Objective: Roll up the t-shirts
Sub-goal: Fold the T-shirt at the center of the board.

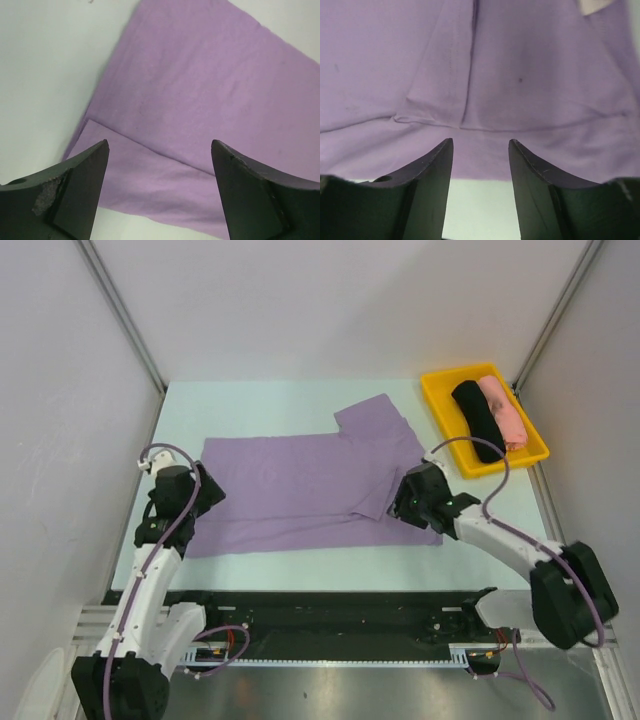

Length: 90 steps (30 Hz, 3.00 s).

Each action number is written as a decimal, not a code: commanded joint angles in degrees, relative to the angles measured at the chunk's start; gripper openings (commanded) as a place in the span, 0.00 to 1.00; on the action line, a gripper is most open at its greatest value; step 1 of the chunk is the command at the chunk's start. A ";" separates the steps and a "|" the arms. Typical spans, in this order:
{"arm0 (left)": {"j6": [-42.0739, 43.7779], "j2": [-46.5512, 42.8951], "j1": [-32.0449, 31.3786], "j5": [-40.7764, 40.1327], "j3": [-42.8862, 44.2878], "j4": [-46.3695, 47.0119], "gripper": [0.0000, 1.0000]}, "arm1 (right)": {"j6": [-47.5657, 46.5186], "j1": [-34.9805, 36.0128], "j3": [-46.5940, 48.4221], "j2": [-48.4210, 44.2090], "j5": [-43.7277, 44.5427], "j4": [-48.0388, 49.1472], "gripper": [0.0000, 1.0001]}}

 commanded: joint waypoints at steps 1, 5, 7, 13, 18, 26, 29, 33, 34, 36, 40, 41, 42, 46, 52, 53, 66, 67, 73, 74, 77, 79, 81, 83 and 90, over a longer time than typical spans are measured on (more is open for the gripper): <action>5.80 -0.31 -1.00 4.72 0.56 1.25 0.88 | 2.63 1.43 1.63 7.49 -0.61 12.04 0.50; 6.42 0.30 -1.09 5.17 -0.75 3.18 0.87 | 4.65 2.05 1.98 14.25 -2.11 18.11 0.45; 6.33 0.39 -1.18 5.34 -1.11 3.80 0.87 | 5.01 2.31 2.07 15.41 -2.20 18.83 0.44; 6.07 1.44 -1.18 6.48 -2.08 4.94 0.87 | 6.15 2.58 2.07 17.96 -2.02 21.99 0.43; 6.24 1.62 -1.18 6.48 -1.99 5.21 0.87 | 6.85 2.84 2.33 19.63 -3.43 23.31 0.34; 6.16 2.15 -1.18 7.63 -1.29 5.73 0.87 | 6.33 3.11 6.72 21.12 -3.34 23.57 0.10; 5.37 3.46 -1.18 7.80 -0.15 6.08 0.86 | 5.89 3.19 9.79 23.75 -4.04 24.45 0.08; 3.61 6.53 -1.18 8.06 1.09 7.66 0.87 | 5.36 3.19 13.57 27.97 -5.27 25.77 0.10; 3.43 8.28 -1.18 8.07 1.52 8.10 0.87 | 5.01 3.28 14.28 28.68 -5.28 26.29 0.12; 2.64 10.14 -1.26 7.72 2.84 9.59 0.87 | 4.49 3.28 15.95 30.52 -6.84 27.08 0.14; 2.38 16.37 -1.18 5.70 6.62 11.97 0.90 | 2.38 3.02 18.41 32.29 -8.70 28.58 0.27; 2.20 19.52 -1.18 5.43 8.71 12.23 0.90 | 1.85 2.93 19.02 32.46 -9.05 28.76 0.31; 2.37 20.86 -1.18 4.65 9.78 12.67 0.90 | 1.58 2.93 19.46 32.46 -9.40 29.02 0.37; 3.08 28.41 -1.18 2.01 15.40 13.64 0.92 | 0.53 2.32 20.61 32.73 -13.08 31.65 0.60; 5.98 39.84 -0.12 -1.77 23.76 15.30 0.91 | -0.17 -1.63 23.85 33.78 -15.56 31.84 0.63; 6.59 41.42 -0.04 -2.21 25.77 15.57 0.90 | -1.05 -2.42 24.47 34.22 -15.91 31.49 0.63; 2.13 45.68 1.88 -8.10 30.12 4.33 0.66 | -10.72 -7.61 34.94 37.21 -12.51 16.23 0.60; 0.89 42.78 2.33 -8.19 27.48 3.80 0.65 | -10.90 -7.53 34.94 36.43 -11.26 14.36 0.59; -5.62 27.12 5.06 -6.52 11.65 -2.16 0.61 | -11.86 -4.98 31.96 33.88 -3.61 6.79 0.56; -7.10 25.98 5.76 -6.52 11.11 -3.40 0.60 | -11.78 -4.54 31.25 33.44 -3.43 7.05 0.56; -8.61 24.30 7.34 -5.73 9.88 -5.34 0.60 | -11.69 -4.45 28.88 32.12 -3.60 8.54 0.56; -9.66 25.43 8.22 -4.34 9.62 -5.87 0.59 | -12.04 -4.45 28.35 31.50 -3.26 9.07 0.56; -10.98 27.01 9.02 -3.71 9.70 -6.65 0.57 | -12.39 -4.54 27.47 30.45 -2.73 9.51 0.56; -12.82 29.04 9.02 -3.71 9.44 -6.83 0.53 | -12.74 -4.45 26.94 29.66 -2.46 9.60 0.56; -17.40 31.59 9.10 -4.59 5.40 -5.34 0.49 | -13.18 -4.98 26.32 29.65 -3.34 10.83 0.55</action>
